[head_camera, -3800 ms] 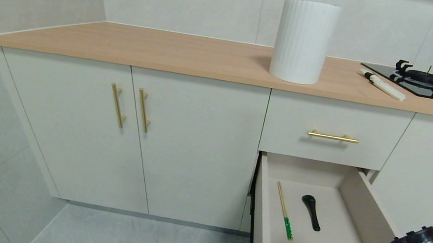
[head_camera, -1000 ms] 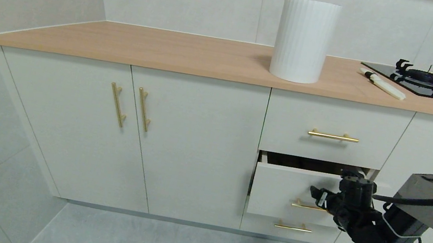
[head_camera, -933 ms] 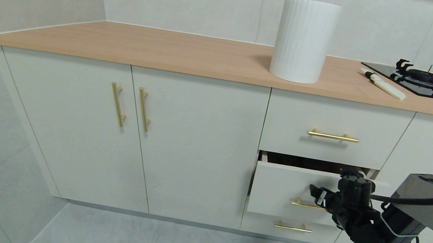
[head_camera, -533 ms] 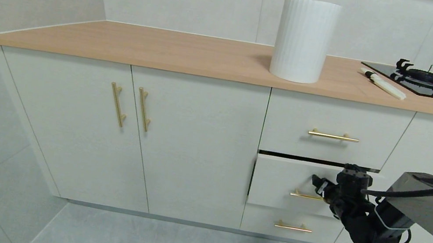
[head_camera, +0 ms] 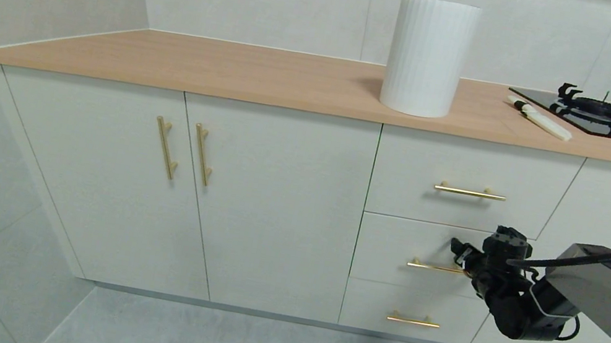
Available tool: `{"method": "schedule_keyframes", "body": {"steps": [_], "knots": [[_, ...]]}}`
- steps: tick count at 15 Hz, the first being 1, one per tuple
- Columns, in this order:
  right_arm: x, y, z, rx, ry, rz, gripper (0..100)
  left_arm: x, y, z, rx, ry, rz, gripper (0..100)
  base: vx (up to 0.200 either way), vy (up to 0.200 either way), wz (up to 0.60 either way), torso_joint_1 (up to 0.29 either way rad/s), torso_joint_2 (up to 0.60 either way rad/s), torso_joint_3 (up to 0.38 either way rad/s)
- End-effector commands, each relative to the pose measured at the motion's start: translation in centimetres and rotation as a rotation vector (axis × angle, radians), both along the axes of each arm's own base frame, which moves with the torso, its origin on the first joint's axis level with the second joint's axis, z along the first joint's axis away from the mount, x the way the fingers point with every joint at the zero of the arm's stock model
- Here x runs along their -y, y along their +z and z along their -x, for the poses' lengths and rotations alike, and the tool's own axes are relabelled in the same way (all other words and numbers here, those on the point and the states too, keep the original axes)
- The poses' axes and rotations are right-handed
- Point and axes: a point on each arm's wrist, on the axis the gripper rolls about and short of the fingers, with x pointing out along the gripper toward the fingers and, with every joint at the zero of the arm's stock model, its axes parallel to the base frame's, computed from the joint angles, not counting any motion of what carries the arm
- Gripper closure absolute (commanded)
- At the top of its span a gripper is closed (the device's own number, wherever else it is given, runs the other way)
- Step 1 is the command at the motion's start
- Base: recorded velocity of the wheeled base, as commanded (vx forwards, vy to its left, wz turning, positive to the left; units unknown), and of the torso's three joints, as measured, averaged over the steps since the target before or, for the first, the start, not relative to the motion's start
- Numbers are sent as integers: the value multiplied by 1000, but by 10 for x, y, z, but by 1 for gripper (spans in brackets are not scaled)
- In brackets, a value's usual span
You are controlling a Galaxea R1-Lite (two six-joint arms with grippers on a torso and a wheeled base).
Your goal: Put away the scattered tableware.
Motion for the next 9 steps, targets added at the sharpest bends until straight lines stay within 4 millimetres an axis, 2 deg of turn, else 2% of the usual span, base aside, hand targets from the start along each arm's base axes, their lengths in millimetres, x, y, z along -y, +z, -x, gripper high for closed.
{"method": "schedule_keyframes", "body": {"steps": [1,6,9], "knots": [[4,-3,-5,13,-13,-1,0,0,0,0,0,1,0,0,0,0,0,0,0,0],[3,0,-4,18,-40,9,0,0,0,0,0,1,0,0,0,0,0,0,0,0],[-2,15,18,-13,-11,9,0,0,0,0,0,1,0,0,0,0,0,0,0,0]]}}
